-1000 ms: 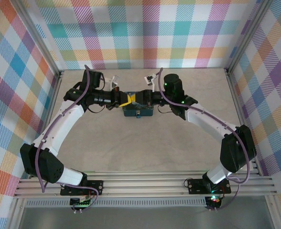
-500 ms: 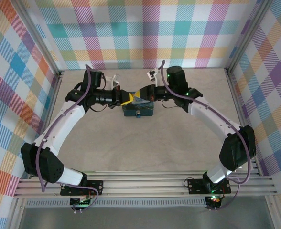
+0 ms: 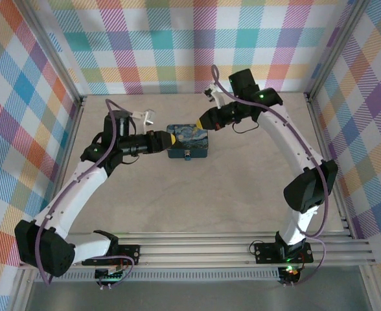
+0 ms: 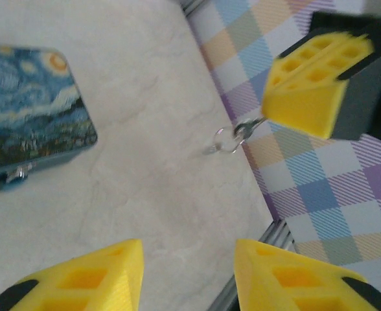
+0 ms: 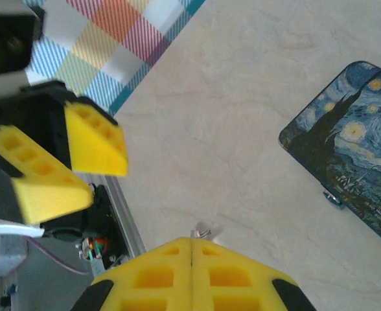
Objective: Unlock a padlock with a key
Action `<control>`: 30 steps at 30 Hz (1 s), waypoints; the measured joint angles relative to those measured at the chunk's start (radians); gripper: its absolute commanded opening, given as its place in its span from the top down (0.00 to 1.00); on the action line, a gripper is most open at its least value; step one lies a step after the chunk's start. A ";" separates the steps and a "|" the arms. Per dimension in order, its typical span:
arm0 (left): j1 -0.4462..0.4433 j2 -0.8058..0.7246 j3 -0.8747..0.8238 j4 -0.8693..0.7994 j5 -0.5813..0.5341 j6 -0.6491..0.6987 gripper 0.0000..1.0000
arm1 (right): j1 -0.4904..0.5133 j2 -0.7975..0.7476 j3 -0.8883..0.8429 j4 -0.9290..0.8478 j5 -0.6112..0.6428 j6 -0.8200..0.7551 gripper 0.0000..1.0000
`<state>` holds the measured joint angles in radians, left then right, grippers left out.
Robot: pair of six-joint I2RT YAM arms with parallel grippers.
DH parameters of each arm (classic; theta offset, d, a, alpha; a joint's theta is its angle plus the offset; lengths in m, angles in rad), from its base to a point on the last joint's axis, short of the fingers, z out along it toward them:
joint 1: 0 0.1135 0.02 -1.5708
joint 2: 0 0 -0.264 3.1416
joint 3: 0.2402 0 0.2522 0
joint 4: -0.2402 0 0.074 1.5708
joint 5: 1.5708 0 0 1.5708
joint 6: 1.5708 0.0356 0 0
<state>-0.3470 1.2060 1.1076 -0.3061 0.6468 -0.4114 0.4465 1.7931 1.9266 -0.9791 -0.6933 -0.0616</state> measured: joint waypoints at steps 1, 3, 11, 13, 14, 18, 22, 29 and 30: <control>-0.004 0.001 0.003 0.024 -0.003 0.012 0.53 | 0.006 0.000 0.000 -0.024 0.002 -0.018 1.00; -0.008 0.013 0.017 0.043 -0.006 0.026 0.47 | 0.012 0.000 0.000 -0.051 0.019 -0.046 1.00; -0.032 0.098 0.068 0.045 0.022 0.092 0.46 | 0.014 -0.010 -0.053 -0.035 0.033 -0.090 1.00; -0.032 0.132 0.101 0.027 0.050 0.096 0.48 | 0.014 -0.030 -0.126 0.010 0.000 -0.071 1.00; -0.032 0.145 0.117 0.019 0.069 0.098 0.50 | 0.014 -0.045 -0.174 0.040 -0.018 -0.054 1.00; -0.044 0.162 0.132 0.018 0.124 0.122 0.51 | 0.014 -0.125 -0.349 0.150 -0.063 0.000 1.00; -0.086 0.140 0.069 0.107 0.145 0.118 0.47 | 0.014 -0.172 -0.370 0.182 -0.083 0.017 1.00; -0.102 0.135 0.040 0.203 0.185 0.071 0.48 | -0.003 -0.174 -0.296 0.150 -0.127 -0.021 1.00; -0.102 0.141 0.054 0.203 0.198 0.068 0.48 | -0.006 -0.174 -0.288 0.150 -0.136 -0.026 1.00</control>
<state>-0.4488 1.3468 1.1618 -0.1032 0.8448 -0.3431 0.4400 1.6188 1.6390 -0.8288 -0.8295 -0.0879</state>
